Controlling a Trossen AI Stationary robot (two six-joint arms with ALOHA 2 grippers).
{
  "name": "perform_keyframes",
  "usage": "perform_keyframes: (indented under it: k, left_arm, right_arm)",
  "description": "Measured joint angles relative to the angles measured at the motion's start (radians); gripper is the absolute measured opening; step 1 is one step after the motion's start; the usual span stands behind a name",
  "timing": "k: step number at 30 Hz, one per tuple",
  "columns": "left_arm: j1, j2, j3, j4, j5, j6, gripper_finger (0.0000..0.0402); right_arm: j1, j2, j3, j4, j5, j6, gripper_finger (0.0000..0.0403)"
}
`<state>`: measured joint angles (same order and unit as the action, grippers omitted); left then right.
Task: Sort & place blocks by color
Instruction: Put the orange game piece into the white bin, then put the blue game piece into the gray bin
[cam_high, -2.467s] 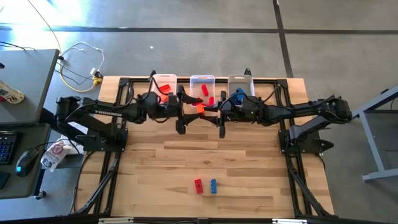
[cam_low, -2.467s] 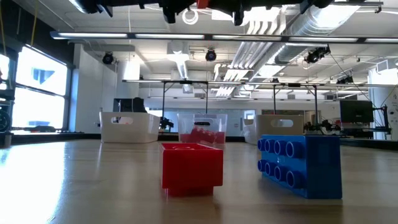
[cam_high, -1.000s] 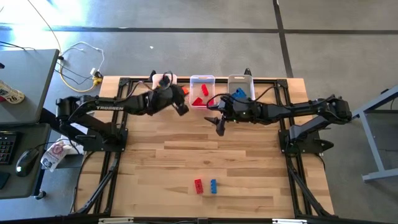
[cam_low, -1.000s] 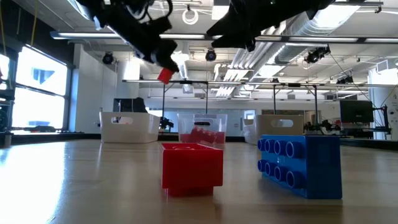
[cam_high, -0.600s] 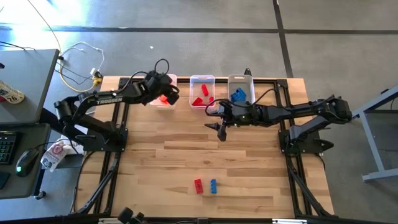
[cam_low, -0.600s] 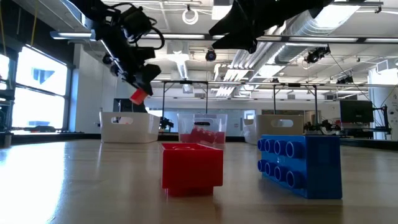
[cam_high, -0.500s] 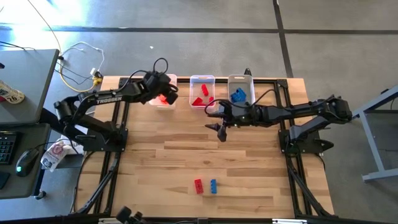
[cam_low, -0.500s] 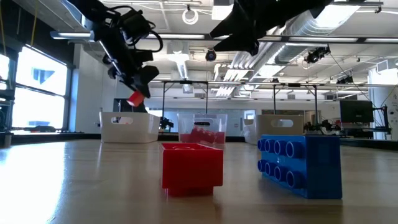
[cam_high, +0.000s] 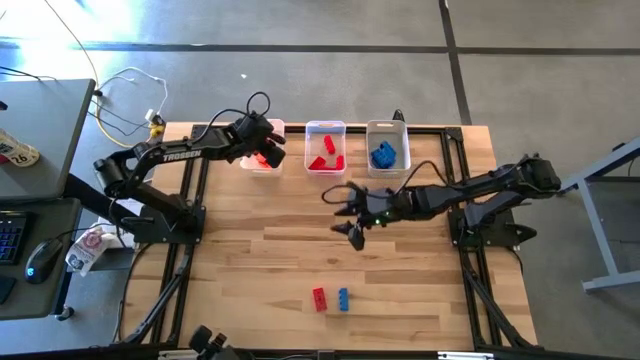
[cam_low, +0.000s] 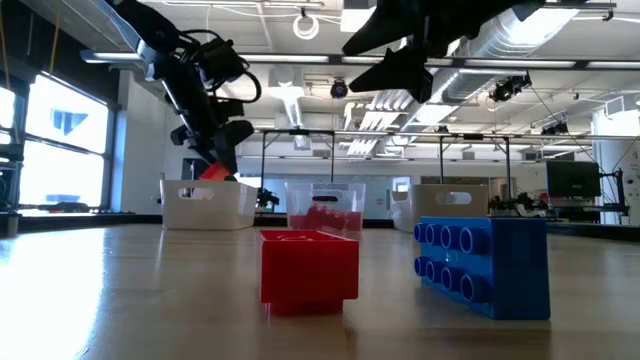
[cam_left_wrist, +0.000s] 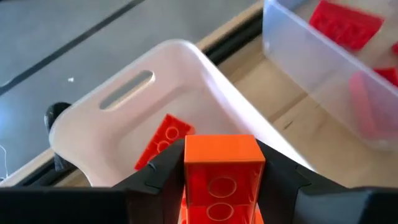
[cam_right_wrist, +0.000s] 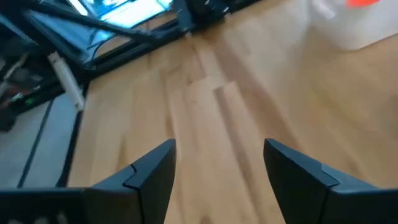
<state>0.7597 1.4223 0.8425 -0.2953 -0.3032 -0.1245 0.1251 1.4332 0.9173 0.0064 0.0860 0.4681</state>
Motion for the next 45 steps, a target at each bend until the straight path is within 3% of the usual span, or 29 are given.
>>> perform_keyframes:
  k: [13, 21, 27, 36, 41, 45]
  left_arm:
    - [0.006, 0.076, 0.0, 0.0, 0.011, 0.058, 0.0153]
    - [0.007, 0.063, 0.006, -0.035, -0.002, 0.068, 0.0154]
    - [0.014, 0.063, 0.065, -0.137, -0.07, 0.067, 0.0155]
    - [0.024, 0.063, 0.164, -0.272, -0.07, 0.075, 0.0155]
    - [0.031, 0.062, 0.18, -0.284, -0.051, 0.076, 0.0155]
    - [0.03, 0.062, 0.18, -0.317, 0.066, 0.075, 0.0155]
  right_arm:
    - [0.173, 0.016, 0.0, 0.107, 0.145, 0.092, 0.0227]
    - [0.217, 0.015, 0.0, 0.175, 0.235, 0.075, 0.0227]
    - [0.231, 0.015, 0.036, 0.19, 0.247, 0.034, 0.0227]
    - [0.236, 0.034, 0.229, -0.098, 0.255, 0.023, 0.0227]
    - [0.236, 0.078, 0.296, -0.263, 0.222, 0.162, 0.0227]
    - [0.243, 0.114, 0.312, -0.356, 0.165, 0.332, 0.0227]
